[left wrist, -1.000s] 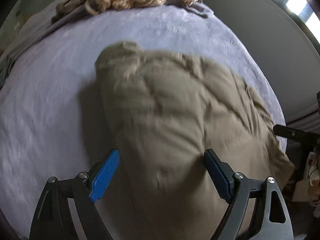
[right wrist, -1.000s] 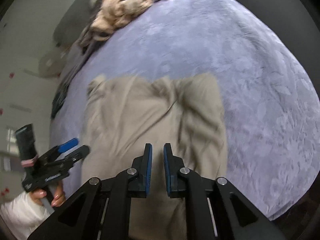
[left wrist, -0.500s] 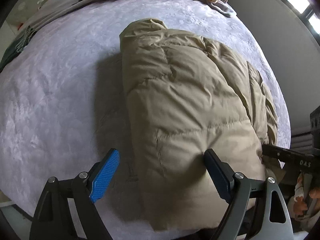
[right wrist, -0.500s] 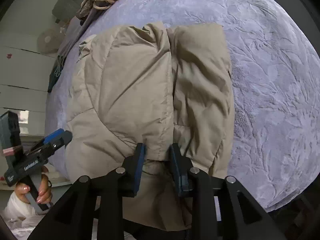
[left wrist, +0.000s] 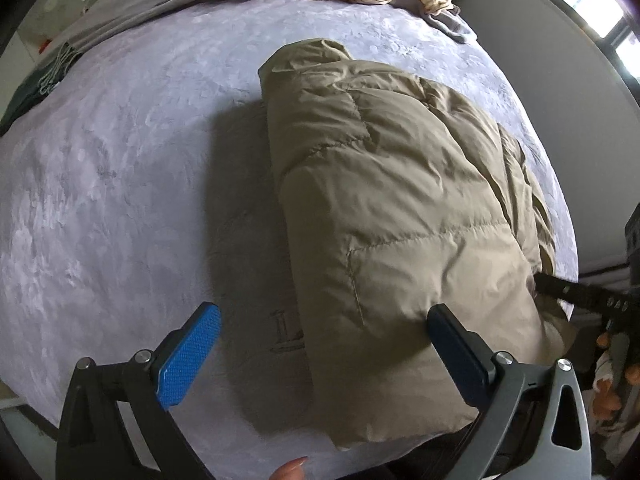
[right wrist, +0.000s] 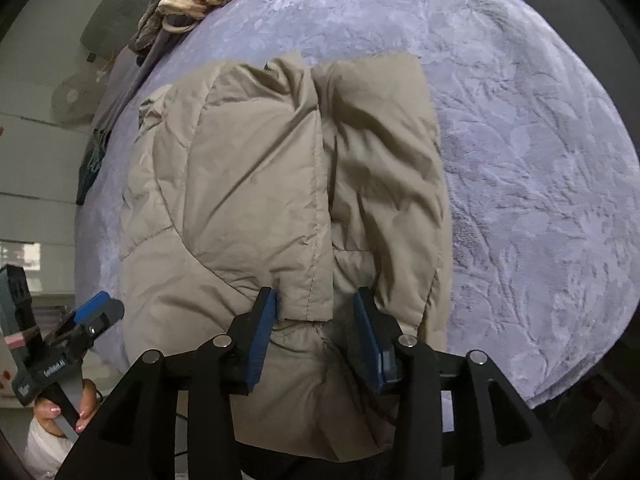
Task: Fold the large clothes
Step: 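Release the beige coat with both tools and pull them back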
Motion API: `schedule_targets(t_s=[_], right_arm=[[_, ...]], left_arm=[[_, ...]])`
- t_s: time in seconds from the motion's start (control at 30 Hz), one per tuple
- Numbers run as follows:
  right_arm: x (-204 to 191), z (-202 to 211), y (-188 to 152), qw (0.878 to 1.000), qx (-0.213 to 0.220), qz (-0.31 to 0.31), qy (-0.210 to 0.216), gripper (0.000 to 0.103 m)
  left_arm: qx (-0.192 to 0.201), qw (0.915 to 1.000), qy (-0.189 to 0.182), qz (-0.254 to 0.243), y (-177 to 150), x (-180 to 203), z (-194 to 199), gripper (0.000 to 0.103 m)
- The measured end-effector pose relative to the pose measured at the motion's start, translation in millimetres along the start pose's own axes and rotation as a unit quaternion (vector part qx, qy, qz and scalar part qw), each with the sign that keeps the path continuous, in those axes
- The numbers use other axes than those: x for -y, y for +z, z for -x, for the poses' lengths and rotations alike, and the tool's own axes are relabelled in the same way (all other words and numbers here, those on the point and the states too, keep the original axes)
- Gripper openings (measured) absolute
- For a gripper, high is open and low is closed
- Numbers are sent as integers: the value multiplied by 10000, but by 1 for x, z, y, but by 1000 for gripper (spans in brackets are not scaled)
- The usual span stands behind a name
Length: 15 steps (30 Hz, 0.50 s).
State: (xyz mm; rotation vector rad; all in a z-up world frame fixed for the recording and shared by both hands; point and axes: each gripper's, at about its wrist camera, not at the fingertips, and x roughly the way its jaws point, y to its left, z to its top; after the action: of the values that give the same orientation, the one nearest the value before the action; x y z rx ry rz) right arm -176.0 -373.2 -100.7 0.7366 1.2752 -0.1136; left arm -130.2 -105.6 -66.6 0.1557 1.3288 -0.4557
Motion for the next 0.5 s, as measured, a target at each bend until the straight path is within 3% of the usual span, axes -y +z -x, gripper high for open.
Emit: schedule_targets(t_s=[0.13,0.5], right_arm=[[-7,23,-2,9992,408,-35,-22,77],[-1,35,-12,9950,807,-585,2,81]], left_arm=[[18,9999,-74,-120,-2,-3,0,103],[64,9995,-114,-273,0,-18,4,103]])
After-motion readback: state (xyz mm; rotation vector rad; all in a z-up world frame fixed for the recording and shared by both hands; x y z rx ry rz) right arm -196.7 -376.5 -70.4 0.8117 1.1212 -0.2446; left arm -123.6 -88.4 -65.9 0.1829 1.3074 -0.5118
